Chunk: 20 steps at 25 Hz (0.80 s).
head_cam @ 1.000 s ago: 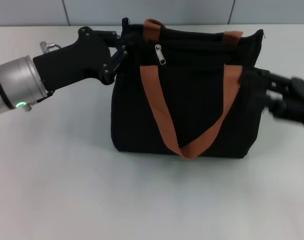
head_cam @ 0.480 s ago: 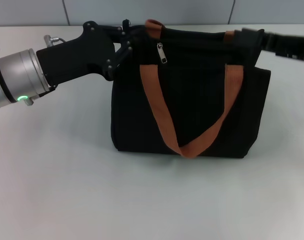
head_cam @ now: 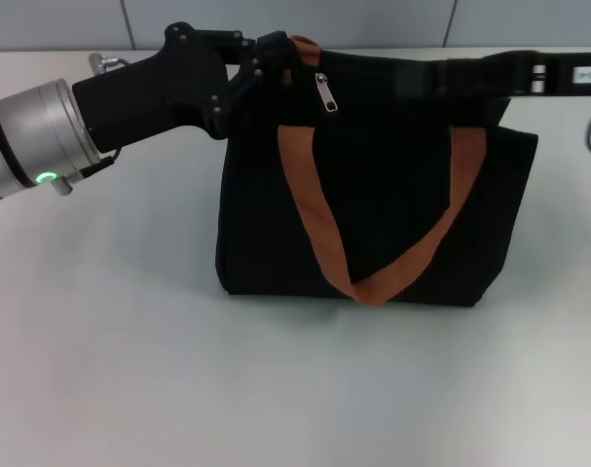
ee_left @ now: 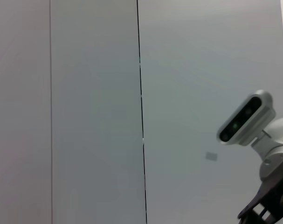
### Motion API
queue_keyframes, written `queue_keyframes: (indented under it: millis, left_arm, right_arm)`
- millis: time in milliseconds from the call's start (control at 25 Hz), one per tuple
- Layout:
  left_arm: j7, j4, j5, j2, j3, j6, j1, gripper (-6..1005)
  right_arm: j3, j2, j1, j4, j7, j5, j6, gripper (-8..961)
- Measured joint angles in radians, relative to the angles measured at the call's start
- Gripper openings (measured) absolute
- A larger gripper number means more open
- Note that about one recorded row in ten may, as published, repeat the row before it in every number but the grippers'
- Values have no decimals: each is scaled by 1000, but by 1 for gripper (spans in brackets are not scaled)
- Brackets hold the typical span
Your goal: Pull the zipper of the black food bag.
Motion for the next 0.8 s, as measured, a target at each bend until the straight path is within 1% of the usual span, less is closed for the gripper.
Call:
queue_keyframes:
  millis: [120,440,800]
  left_arm:
    - [-4,0,0,1,0,15,-3,34]
    - [-5,1,0,1,0,26,-10,35]
    - [-12,-2,-2,-1,0,21,-19,35]
  right_arm:
    - [-30,4,17,0,24,-1,30,684]
    - [-50,10,45,0,86,-6,79,423]
    - [-78,10,69,-1,153,-10,92,425]
